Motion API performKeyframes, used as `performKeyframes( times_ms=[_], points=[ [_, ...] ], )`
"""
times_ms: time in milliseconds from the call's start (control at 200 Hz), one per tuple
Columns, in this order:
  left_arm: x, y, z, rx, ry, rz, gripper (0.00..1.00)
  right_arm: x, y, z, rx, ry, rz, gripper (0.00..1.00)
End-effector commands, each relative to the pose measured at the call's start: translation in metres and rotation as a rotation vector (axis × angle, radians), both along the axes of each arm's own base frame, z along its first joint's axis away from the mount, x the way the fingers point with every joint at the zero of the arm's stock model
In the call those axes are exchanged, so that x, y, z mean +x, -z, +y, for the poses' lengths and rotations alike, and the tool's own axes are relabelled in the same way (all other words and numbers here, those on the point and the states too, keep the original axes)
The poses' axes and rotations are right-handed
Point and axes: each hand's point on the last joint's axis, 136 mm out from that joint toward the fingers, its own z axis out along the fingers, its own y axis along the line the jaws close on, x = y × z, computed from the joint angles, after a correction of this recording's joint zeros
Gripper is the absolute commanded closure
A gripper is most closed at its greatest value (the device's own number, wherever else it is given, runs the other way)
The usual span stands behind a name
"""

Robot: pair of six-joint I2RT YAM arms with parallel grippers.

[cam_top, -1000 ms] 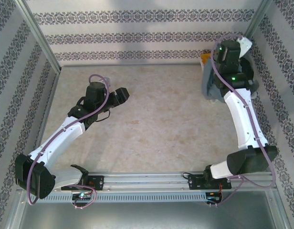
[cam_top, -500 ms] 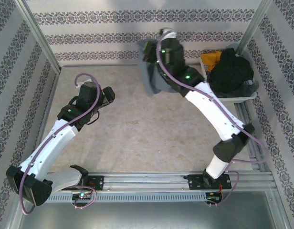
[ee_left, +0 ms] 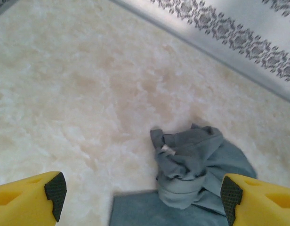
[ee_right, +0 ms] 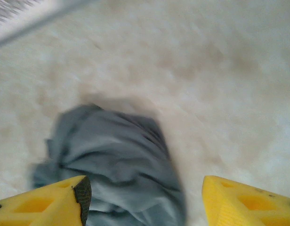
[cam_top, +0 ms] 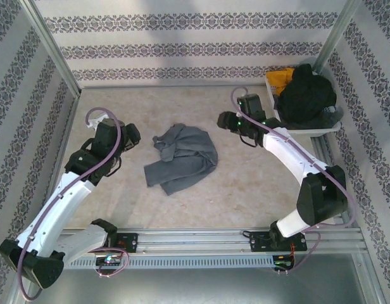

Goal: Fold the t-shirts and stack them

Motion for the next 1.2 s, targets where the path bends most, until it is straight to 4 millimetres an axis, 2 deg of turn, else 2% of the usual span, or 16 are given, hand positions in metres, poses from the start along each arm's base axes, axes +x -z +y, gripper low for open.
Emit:
performKeyframes(
  times_ms=[0,100,265,340,445,595,699,794,889,939,1034,1099,1194],
  points=[
    [0.005,0.025,-0.014,-0.069,0.056,0.079,0.15,-0.030,-0.014,0.024,0.039,-0.070,-0.009,0.38],
    [0.022,0.042,-0.042,-0.138,0.158,0.124,0.16,-0.055,0.020,0.032,0.022,-0.045,0.087,0.43],
    [0.040,0.094,-0.097,-0.231,0.376,0.253,0.19,-0.089,0.074,0.038,0.066,0.042,0.254,0.45],
    [0.041,0.117,-0.119,-0.180,0.469,0.302,0.19,-0.097,0.091,0.044,0.088,0.060,0.332,0.44],
    [0.043,0.148,-0.129,-0.063,0.525,0.386,0.18,-0.107,0.111,0.054,0.123,0.079,0.423,0.43],
    [0.057,0.173,-0.135,0.010,0.549,0.427,0.22,-0.118,0.128,0.067,0.169,0.118,0.504,0.42],
    [0.070,0.181,-0.141,0.040,0.563,0.423,0.35,-0.126,0.134,0.082,0.182,0.112,0.552,0.42],
    [0.078,0.190,-0.143,0.060,0.564,0.436,0.61,-0.133,0.142,0.097,0.209,0.116,0.596,0.42],
    [0.085,0.187,-0.140,0.087,0.545,0.425,0.91,-0.132,0.145,0.109,0.211,0.114,0.608,0.44],
    [0.087,0.179,-0.138,0.097,0.536,0.406,1.00,-0.130,0.147,0.112,0.207,0.118,0.612,0.46],
    [0.089,0.160,-0.136,0.099,0.526,0.363,1.00,-0.123,0.149,0.114,0.202,0.140,0.609,0.53],
    [0.090,0.142,-0.133,0.075,0.510,0.329,1.00,-0.120,0.153,0.112,0.181,0.150,0.611,0.64],
    [0.094,0.112,-0.126,0.018,0.473,0.266,1.00,-0.118,0.155,0.101,0.143,0.167,0.602,0.96]
  ],
)
